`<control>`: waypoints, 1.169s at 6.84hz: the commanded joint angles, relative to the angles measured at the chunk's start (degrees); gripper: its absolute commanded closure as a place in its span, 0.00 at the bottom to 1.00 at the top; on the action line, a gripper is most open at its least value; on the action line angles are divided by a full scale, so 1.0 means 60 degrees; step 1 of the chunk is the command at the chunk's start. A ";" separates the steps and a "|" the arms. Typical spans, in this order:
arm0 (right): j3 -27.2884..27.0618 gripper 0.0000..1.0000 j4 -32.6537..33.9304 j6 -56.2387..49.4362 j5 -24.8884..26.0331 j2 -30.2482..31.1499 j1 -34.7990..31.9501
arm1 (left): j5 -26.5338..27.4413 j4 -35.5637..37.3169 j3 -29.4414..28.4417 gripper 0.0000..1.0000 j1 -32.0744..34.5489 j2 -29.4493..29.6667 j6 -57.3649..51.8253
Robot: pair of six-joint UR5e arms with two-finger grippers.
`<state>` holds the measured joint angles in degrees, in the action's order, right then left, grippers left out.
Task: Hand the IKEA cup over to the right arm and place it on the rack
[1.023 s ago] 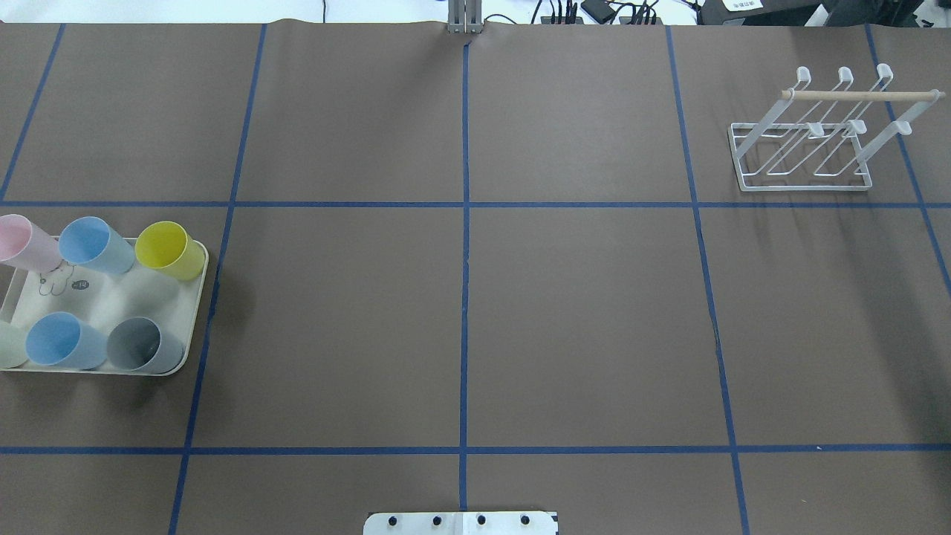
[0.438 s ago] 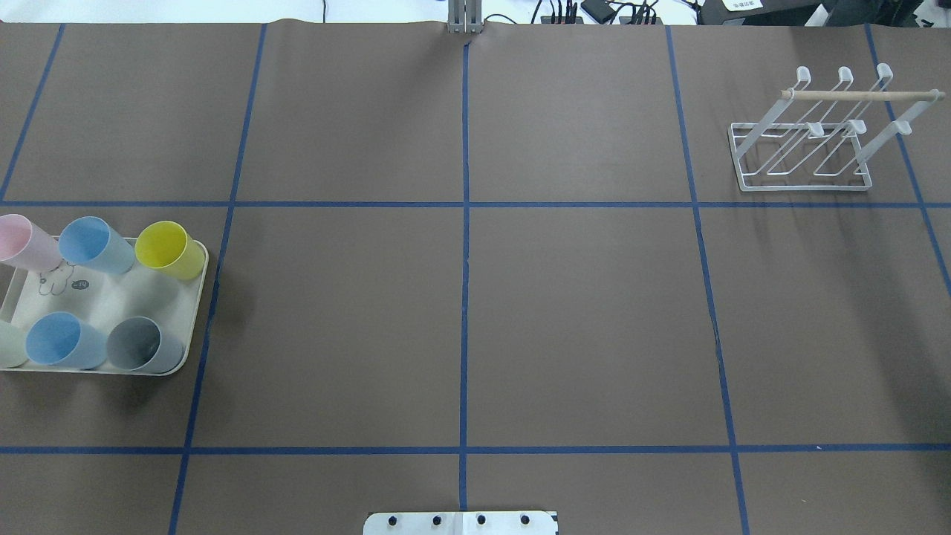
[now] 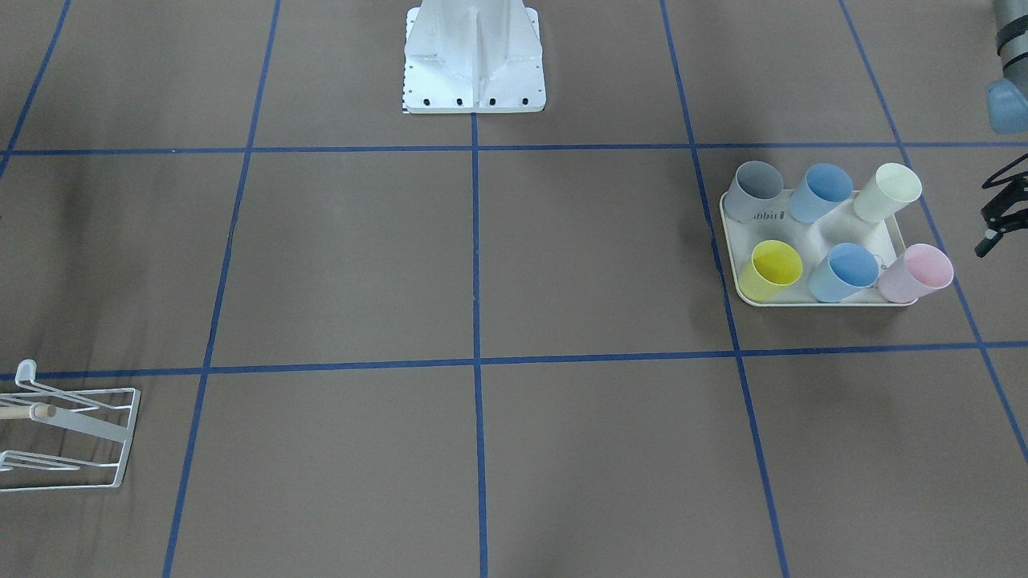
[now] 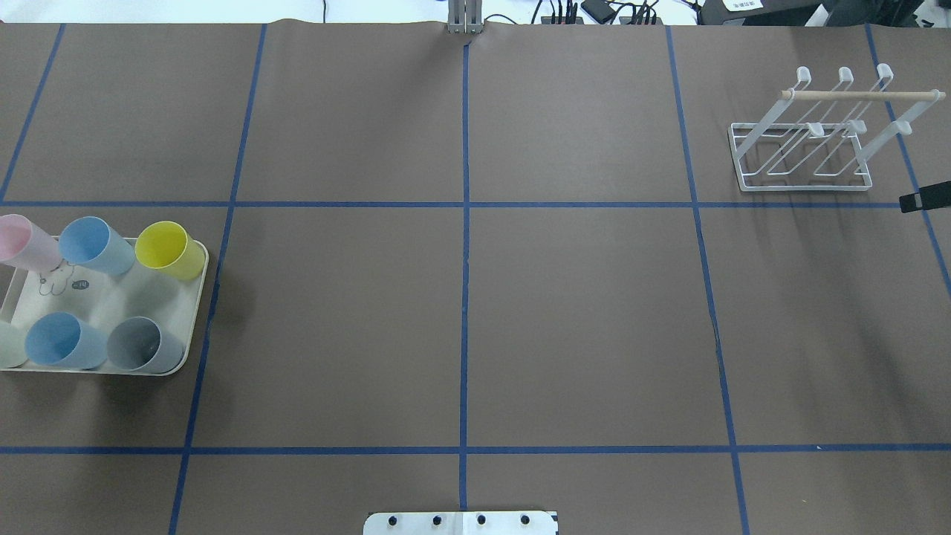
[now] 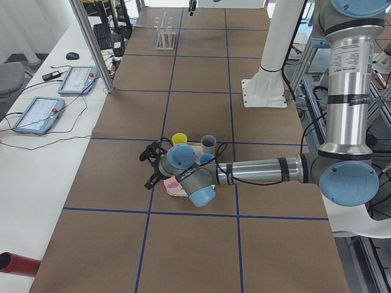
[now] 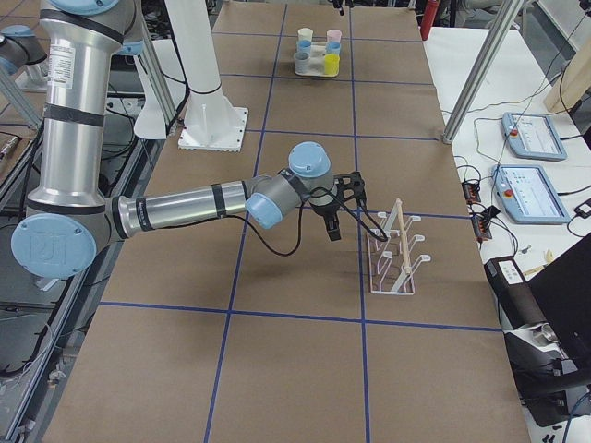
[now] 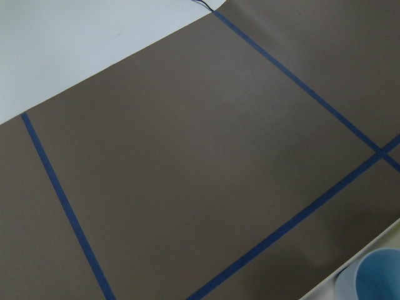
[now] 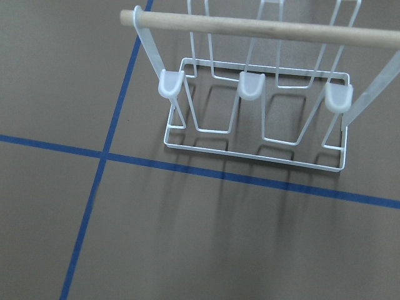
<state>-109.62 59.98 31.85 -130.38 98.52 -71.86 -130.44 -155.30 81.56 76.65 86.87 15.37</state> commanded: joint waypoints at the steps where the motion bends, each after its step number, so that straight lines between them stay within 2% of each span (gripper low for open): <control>1: -0.0114 0.00 -0.0064 0.0376 0.0285 0.0001 0.0287 | 0.0688 -0.1417 -0.0541 0.00 -0.0760 -0.0327 0.1360; 3: -0.0114 0.00 -0.0064 0.0376 0.0285 0.0001 0.0301 | 0.1536 -0.1450 -0.0586 0.00 -0.1231 -0.0327 0.1408; 4: -0.0114 0.00 -0.0064 0.0376 0.0285 0.0015 0.0316 | 0.1554 -0.1450 -0.0644 0.05 -0.1378 -0.0327 0.1394; 6: -0.0114 0.00 -0.0064 0.0361 0.0285 0.0045 0.0316 | 0.1554 -0.1465 -0.0688 0.36 -0.1671 -0.0327 0.1335; 7: -0.0114 0.00 -0.0064 0.0376 0.0285 0.0074 0.0316 | 0.1554 -0.1566 -0.0819 0.47 -0.1701 -0.0327 0.1306; 8: -0.0114 0.00 -0.0064 0.0361 0.0285 0.0089 0.0316 | 0.1554 -0.1712 -0.0936 0.53 -0.1731 -0.0327 0.1291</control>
<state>-110.30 59.59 34.06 -128.67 98.92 -69.97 -121.13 -164.71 76.75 66.60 84.90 23.27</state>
